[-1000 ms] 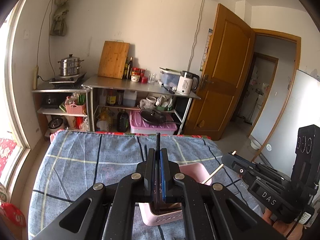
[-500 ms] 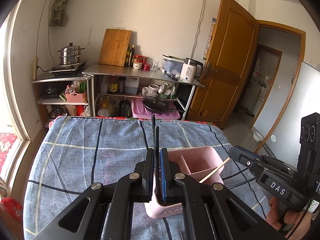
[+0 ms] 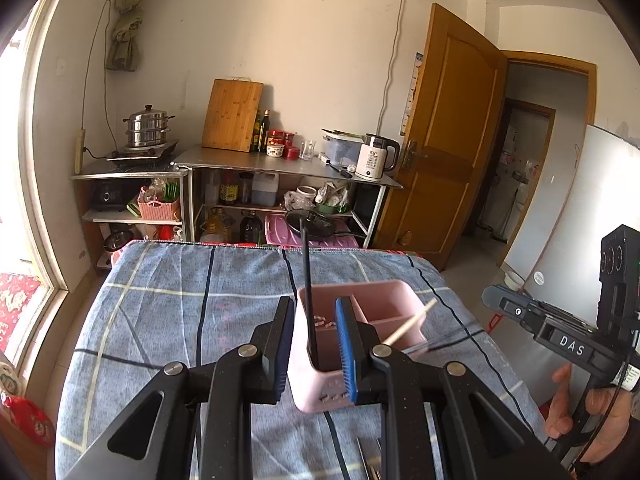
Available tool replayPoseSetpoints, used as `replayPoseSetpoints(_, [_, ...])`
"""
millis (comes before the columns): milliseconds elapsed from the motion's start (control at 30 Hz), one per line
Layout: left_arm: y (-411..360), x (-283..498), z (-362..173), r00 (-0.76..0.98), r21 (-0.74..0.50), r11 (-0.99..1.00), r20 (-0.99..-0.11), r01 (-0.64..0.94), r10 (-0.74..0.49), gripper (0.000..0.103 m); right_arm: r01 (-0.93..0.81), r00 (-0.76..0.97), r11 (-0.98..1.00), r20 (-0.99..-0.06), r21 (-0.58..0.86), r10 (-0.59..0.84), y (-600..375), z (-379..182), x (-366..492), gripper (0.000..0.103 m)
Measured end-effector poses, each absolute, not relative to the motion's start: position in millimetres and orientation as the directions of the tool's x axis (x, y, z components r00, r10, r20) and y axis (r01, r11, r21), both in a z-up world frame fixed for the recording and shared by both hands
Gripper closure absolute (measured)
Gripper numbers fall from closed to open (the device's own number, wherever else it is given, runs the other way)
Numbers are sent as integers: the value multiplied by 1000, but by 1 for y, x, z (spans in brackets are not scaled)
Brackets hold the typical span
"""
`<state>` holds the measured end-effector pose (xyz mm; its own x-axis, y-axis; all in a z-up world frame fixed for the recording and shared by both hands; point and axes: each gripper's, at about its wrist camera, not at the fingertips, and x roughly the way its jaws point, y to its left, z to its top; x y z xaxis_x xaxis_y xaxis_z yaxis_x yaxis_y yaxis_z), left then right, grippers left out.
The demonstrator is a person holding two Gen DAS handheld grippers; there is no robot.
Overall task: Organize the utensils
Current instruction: 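Open both tools to release the chopsticks into the basket, then move both tools back toward the remaining chopsticks on the cloth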
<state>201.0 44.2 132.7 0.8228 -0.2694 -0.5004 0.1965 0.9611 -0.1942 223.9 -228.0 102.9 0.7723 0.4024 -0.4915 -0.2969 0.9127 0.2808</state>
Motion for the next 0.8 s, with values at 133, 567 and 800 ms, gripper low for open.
replayPoseSetpoints(133, [42,171,125,820,-196,959,-500,207,-279,82,-291,782,915,-481,280,396,-237,99,194,81])
replayPoseSetpoints(567, [20,82,87,798,-200,951,-518,236,-307,82,-282,764,923,-521,260,380,-248,71,110,81])
replayPoseSetpoints(800, [17,49,62,757,-230,942,-562,243,-333,82,-275,733,924,-564,266,381,-251,49,84,81])
